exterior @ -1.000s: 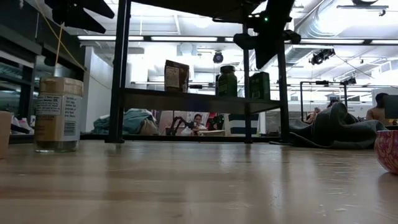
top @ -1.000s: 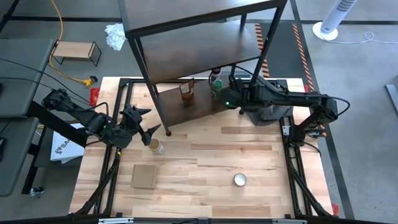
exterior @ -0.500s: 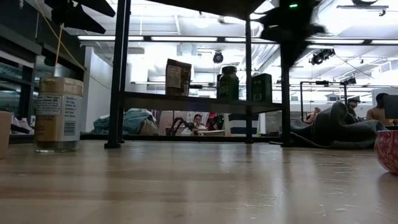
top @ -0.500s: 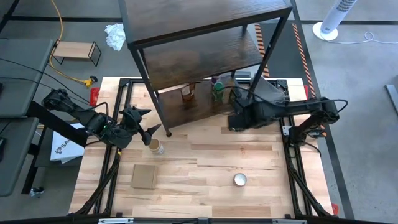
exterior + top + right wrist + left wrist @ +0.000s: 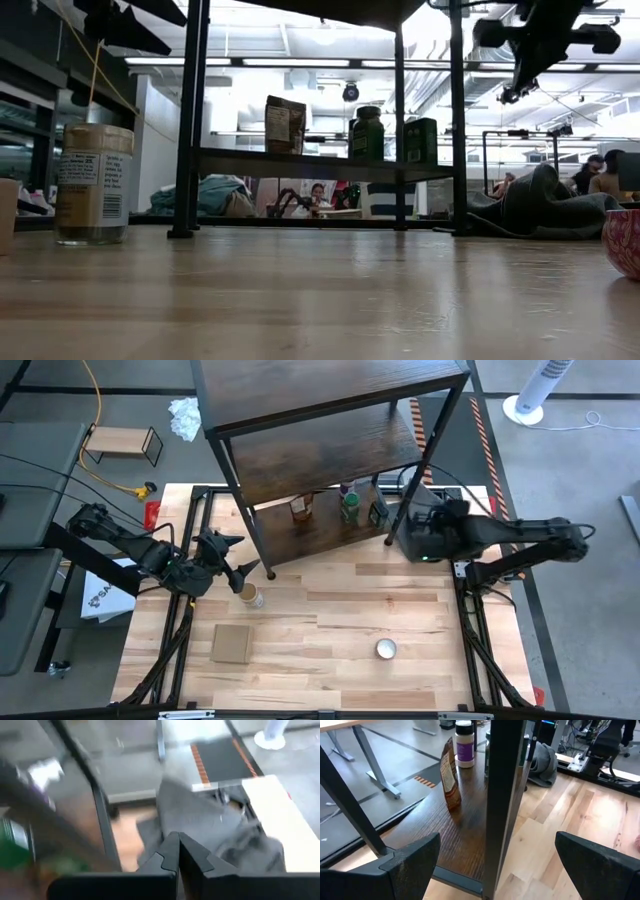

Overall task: Shelf spices
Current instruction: Remove the black seasoning can from the shelf

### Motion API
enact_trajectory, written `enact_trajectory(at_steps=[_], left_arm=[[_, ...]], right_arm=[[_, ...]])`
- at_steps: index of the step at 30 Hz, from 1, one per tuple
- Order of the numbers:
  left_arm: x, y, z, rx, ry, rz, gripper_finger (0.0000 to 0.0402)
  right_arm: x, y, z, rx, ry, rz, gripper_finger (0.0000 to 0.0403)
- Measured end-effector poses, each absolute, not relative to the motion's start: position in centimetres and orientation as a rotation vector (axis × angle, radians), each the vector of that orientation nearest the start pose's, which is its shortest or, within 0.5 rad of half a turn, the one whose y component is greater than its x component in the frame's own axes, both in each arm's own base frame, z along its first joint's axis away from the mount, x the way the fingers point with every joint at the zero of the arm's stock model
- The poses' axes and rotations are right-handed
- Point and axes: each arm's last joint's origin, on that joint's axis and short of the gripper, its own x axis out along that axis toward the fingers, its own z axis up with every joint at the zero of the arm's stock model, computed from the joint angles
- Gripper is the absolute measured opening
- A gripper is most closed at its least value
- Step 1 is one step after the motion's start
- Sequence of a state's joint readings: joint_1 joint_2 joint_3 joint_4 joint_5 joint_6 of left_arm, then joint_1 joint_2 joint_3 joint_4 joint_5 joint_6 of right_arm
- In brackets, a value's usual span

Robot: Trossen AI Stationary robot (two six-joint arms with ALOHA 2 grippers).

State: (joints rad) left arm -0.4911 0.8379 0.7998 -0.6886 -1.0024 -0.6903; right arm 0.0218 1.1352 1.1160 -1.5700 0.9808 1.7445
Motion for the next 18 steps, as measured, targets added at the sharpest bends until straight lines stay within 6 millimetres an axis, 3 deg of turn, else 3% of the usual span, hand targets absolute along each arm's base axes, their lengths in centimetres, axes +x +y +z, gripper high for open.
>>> enact_trajectory(at_steps=[8,18], left_arm=[[14.8,-5.0,29.5,-0.18,0.333,0.643,0.039],[14.7,-5.0,29.5,-0.185,0.329,0.647,0.039]], right_arm=[[11.8,-2.8,34.3,0.547,0.16,-1.446,0.0],[10.6,-3.7,37.3,0.565,0.146,-1.174,0.0]])
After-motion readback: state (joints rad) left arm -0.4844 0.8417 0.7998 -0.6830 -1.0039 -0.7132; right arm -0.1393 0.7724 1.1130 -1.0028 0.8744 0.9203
